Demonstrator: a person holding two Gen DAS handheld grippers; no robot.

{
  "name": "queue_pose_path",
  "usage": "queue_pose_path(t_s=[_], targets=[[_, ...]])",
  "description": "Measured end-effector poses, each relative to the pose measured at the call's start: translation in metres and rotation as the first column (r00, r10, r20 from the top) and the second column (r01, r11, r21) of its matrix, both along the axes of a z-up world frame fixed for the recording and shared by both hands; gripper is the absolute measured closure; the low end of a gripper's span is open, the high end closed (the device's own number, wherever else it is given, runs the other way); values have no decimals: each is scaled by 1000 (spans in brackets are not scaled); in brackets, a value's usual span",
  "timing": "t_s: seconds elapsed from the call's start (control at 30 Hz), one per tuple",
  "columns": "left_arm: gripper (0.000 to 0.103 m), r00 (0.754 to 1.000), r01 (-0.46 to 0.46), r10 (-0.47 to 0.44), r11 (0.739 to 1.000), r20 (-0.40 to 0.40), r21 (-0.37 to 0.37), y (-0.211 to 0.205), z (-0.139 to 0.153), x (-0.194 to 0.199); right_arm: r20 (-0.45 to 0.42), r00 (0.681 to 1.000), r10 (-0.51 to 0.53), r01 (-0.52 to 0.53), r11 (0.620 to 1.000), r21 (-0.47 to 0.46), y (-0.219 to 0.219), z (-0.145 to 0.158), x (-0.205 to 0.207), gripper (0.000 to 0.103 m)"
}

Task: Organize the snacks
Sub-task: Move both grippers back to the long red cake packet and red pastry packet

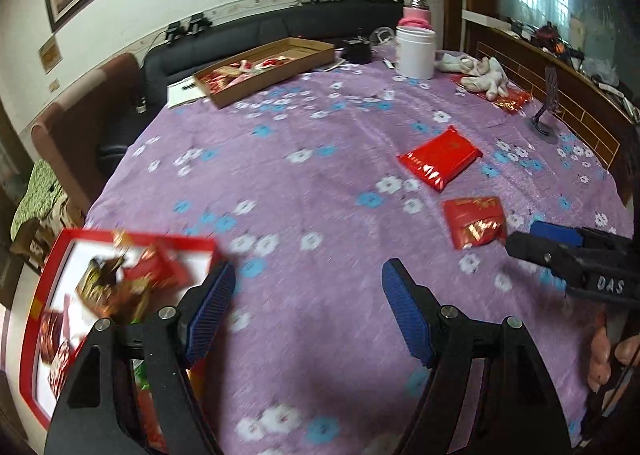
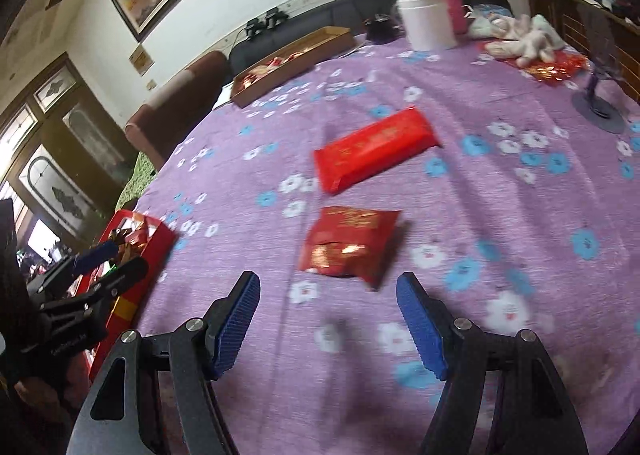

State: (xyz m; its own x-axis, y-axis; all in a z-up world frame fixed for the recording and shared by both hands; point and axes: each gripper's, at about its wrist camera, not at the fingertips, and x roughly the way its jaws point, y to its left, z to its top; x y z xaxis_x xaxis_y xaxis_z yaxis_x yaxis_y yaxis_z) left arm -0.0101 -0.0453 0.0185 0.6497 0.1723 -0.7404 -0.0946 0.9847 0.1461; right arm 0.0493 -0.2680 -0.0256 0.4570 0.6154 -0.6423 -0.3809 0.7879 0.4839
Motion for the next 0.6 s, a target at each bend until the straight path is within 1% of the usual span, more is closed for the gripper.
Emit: queue_pose_path(t_s=[0.1,0.17,0.23,0.3,0.47,0.53,0.6], targets=[[27,1000,24,-23,1000,-12,10,-12,0,21,-15,1000,-27,27,999,18,-17,-5,6,30],[27,999,48,-48,998,-20,30,-21,-1,36,-28,998,-48,49,998,35,-27,-11,10,30],[27,997,63,-61,996,-41,55,-28,-5,53,-41,997,-61,64,996,54,-34,-15,12,30],[27,994,94,-90,994,-61,60,-34,-10,71,-55,996,-70,74,995,74,-39,-20,14,30],[27,982,172,-164,981,-97,87,-48,-20,112,-44,996,-78,82,991,105,-43,-22,14,30],[27,976,204,-196,976,-99,81,-53,-23,126,-44,996,-83,88,989,118,-45,-22,14,30],[27,971,227,-217,969,-101,95,-59,-28,138,-45,995,-92,97,987,124,-48,-22,14,30]])
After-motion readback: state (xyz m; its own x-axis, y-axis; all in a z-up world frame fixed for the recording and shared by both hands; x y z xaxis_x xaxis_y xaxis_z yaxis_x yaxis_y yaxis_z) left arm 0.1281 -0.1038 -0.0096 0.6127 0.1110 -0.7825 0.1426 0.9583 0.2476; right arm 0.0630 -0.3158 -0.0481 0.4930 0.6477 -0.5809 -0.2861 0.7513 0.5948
